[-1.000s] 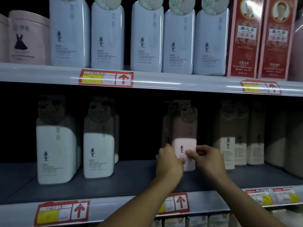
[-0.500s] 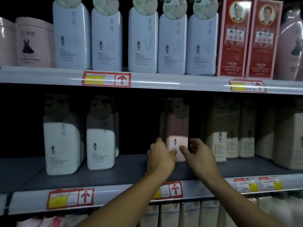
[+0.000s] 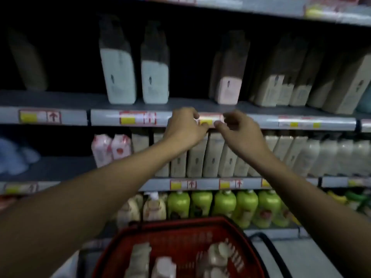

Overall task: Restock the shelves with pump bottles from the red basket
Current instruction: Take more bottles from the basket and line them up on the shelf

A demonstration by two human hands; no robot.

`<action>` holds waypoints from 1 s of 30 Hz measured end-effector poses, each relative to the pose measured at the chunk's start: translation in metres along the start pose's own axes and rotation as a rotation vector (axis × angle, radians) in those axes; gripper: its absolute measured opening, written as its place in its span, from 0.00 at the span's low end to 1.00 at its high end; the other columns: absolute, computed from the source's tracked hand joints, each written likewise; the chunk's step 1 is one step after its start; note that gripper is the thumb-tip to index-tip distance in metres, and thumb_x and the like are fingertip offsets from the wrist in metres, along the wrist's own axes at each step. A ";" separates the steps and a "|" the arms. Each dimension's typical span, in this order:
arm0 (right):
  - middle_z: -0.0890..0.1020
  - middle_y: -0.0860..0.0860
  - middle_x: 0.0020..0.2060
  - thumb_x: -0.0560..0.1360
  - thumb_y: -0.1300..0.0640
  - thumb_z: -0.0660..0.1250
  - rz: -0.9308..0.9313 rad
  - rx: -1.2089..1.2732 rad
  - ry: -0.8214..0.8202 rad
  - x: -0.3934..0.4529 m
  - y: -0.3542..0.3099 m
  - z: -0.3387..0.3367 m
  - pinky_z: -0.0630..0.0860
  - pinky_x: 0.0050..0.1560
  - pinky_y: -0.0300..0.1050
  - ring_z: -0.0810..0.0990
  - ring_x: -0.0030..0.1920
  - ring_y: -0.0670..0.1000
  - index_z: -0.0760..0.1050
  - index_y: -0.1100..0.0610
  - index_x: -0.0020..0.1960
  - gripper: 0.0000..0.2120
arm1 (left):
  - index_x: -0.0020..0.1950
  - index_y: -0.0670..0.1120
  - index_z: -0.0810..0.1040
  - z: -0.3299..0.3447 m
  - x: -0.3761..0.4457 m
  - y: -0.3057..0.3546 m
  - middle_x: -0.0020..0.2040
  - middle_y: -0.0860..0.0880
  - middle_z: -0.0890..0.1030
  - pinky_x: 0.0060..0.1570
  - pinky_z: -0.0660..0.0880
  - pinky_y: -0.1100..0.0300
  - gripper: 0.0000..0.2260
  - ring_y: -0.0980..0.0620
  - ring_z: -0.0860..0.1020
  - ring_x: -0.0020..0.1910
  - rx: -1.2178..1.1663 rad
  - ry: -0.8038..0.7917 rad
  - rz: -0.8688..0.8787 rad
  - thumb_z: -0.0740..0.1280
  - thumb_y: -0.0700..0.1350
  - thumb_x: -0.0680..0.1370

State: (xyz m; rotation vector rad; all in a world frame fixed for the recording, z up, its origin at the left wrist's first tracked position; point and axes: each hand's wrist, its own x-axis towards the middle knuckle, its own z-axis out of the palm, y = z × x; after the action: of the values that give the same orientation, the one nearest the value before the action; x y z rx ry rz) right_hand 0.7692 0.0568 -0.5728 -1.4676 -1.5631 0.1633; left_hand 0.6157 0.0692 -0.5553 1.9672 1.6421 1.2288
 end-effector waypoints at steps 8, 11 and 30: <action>0.85 0.55 0.55 0.76 0.50 0.72 0.151 -0.055 -0.478 -0.182 0.080 0.074 0.78 0.60 0.51 0.83 0.57 0.53 0.80 0.59 0.62 0.19 | 0.43 0.50 0.83 0.034 -0.176 -0.146 0.38 0.55 0.81 0.41 0.76 0.59 0.03 0.56 0.79 0.38 0.077 -0.313 -0.081 0.72 0.48 0.73; 0.86 0.53 0.50 0.75 0.50 0.73 0.185 -0.113 -0.760 -0.228 0.116 0.109 0.78 0.53 0.47 0.85 0.52 0.54 0.82 0.56 0.55 0.12 | 0.54 0.52 0.78 0.056 -0.222 -0.211 0.40 0.56 0.80 0.41 0.76 0.59 0.12 0.56 0.80 0.40 0.123 -0.567 -0.284 0.73 0.48 0.73; 0.71 0.54 0.69 0.72 0.51 0.69 -0.407 -0.551 -1.227 -0.297 0.172 0.220 0.74 0.61 0.54 0.78 0.62 0.59 0.63 0.46 0.76 0.34 | 0.51 0.47 0.76 0.113 -0.252 -0.280 0.45 0.52 0.78 0.30 0.63 0.62 0.07 0.53 0.74 0.41 0.453 -1.044 -0.178 0.69 0.48 0.76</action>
State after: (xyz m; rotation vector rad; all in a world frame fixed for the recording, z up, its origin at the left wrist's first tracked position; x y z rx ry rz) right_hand 0.6874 -0.0366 -0.9615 -1.4531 -3.0555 0.4784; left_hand 0.5229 -0.0436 -0.9207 2.0450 1.4747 -0.3045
